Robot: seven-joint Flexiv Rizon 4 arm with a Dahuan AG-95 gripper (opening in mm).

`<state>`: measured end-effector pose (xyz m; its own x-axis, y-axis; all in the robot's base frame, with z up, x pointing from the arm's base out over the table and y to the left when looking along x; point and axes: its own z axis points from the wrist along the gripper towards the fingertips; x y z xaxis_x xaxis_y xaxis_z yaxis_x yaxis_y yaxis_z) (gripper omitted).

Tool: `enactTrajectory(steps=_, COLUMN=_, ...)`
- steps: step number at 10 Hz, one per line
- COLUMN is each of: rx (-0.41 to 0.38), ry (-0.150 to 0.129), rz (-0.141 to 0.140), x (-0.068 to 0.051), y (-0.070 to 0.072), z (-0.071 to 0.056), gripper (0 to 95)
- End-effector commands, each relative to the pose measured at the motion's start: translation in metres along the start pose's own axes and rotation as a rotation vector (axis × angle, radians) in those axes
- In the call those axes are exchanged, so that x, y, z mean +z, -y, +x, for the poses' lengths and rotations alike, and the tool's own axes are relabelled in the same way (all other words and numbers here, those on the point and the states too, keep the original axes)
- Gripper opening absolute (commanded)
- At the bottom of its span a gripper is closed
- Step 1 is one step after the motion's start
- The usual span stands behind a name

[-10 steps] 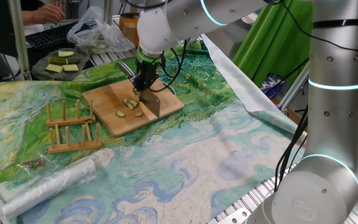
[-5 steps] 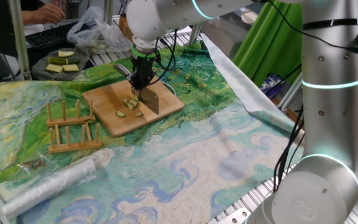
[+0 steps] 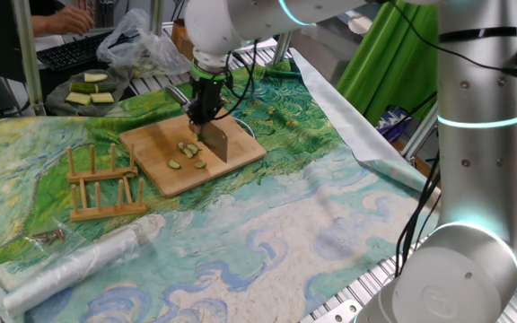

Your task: Chop the cucumber into shreds

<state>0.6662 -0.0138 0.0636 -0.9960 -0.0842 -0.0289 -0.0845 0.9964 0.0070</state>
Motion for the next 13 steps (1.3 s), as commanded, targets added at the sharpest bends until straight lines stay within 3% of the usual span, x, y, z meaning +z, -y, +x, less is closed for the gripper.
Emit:
enactTrajectory(steps=1, rx=-0.005, ry=0.011, rz=-0.002, x=-0.004, y=0.002, z=-0.004, gripper=0.0)
enactTrajectory(steps=4, rx=0.021, ry=0.034, rz=-0.026, x=-0.011, y=0.003, z=-0.011, gripper=0.0)
enactTrajectory(steps=10, rx=0.078, ry=0.042, rz=-0.01, x=-0.027, y=-0.012, z=-0.028, gripper=0.0)
enactTrajectory(steps=11, rx=0.082, ry=0.044, rz=0.009, x=-0.031, y=-0.013, z=-0.031, gripper=0.0)
enactTrajectory(steps=13, rx=0.077, ry=0.044, rz=0.013, x=-0.037, y=-0.015, z=-0.037, gripper=0.0)
